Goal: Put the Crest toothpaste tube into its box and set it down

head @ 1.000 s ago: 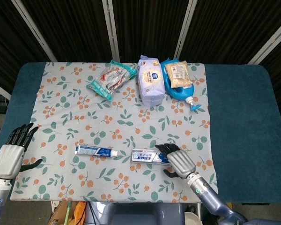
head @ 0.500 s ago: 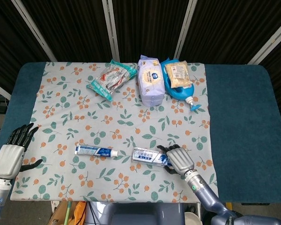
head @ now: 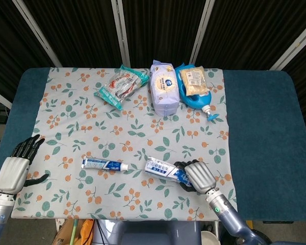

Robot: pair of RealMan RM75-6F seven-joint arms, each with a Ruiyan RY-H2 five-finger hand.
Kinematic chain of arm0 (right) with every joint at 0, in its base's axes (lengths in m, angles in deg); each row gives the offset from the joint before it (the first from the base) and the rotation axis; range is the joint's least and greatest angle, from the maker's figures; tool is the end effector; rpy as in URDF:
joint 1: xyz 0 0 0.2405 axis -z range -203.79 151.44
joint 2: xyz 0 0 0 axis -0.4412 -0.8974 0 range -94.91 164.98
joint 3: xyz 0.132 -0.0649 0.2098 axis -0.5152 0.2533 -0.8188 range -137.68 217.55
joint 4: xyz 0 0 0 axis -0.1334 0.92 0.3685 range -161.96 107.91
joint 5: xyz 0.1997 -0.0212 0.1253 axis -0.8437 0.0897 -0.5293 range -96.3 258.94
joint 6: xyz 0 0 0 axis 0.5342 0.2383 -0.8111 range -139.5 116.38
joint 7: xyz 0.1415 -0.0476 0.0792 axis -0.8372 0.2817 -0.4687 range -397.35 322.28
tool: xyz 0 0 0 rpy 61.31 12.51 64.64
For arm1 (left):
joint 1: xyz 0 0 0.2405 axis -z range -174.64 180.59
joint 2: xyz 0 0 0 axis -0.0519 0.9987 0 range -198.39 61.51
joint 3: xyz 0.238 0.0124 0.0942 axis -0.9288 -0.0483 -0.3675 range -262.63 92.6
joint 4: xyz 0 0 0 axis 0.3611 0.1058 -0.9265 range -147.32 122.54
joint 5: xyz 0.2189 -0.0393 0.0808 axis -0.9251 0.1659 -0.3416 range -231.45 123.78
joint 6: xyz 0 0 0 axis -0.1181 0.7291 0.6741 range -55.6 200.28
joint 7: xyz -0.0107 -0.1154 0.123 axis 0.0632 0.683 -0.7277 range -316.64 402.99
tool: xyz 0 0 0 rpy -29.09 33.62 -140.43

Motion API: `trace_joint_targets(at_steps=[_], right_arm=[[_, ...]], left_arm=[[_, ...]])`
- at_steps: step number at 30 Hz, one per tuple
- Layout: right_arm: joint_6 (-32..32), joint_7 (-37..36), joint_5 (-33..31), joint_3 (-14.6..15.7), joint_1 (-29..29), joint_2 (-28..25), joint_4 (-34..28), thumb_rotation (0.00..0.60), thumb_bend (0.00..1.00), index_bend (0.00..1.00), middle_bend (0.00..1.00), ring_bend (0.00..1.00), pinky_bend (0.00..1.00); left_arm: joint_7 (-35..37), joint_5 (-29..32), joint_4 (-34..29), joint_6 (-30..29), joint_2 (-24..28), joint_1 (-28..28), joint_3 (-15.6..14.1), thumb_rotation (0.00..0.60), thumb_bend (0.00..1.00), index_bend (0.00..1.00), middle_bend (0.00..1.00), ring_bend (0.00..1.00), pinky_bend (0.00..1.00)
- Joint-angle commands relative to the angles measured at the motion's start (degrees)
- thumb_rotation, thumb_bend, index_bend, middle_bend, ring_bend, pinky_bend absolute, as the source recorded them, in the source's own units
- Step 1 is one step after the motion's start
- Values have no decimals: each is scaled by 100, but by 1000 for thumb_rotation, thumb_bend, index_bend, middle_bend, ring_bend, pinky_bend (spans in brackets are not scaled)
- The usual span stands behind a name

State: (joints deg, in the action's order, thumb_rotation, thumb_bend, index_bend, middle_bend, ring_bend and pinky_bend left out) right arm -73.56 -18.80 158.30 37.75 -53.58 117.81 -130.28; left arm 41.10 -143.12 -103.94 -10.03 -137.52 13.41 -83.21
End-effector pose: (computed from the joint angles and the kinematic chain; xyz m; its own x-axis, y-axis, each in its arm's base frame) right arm -0.1529 -0.2564 -0.0394 0.3294 -0.3612 0.8724 -0.9029 -0.3908 0.1791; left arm -0.2882 0.2317 0.0933 0.3748 0.0346 0.9265 0.9171 -0.1607 -0.3649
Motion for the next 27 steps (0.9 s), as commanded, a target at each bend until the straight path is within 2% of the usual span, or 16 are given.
trace_joint_targets(at_steps=[1, 4, 7, 10, 14, 21, 27], right_arm=[[-431, -501, 583, 160, 234, -373, -219, 600, 338, 315, 530, 456, 399], [-577, -705, 777, 200, 306, -529, -248, 600, 338, 315, 530, 456, 399], [-705, -926, 948, 234, 373, -726, -285, 600, 338, 315, 530, 456, 399], [-834, -1148, 1071, 235, 435, -875, -301, 600, 339, 315, 530, 456, 399], [-878, -1309, 1125, 196, 448, -975, -305, 600, 339, 315, 530, 456, 399], [-930, -1500, 1164, 123, 464, -1062, -371, 600, 338, 315, 530, 456, 399], [-971, -1580, 1171, 70, 485, -1081, -371, 600, 338, 315, 530, 456, 399]], left_arm=[[-212, 155, -259, 254, 67, 118, 40, 600, 39, 120, 159, 207, 250], [-470, 259, -360, 431, 45, 233, 100, 600, 49, 156, 217, 261, 310], [-848, 578, -534, 799, -16, 432, 218, 600, 50, 171, 242, 284, 323], [-1380, 1129, -805, 1458, -102, 820, 409, 600, 64, 187, 255, 295, 332], [-1995, 1491, -903, 1857, -262, 1184, 547, 600, 76, 200, 262, 299, 332], [-2841, 1907, -706, 2318, -738, 1718, 608, 600, 106, 254, 319, 350, 359], [-3178, 2129, -556, 2513, -1163, 1991, 534, 600, 108, 290, 361, 383, 369]])
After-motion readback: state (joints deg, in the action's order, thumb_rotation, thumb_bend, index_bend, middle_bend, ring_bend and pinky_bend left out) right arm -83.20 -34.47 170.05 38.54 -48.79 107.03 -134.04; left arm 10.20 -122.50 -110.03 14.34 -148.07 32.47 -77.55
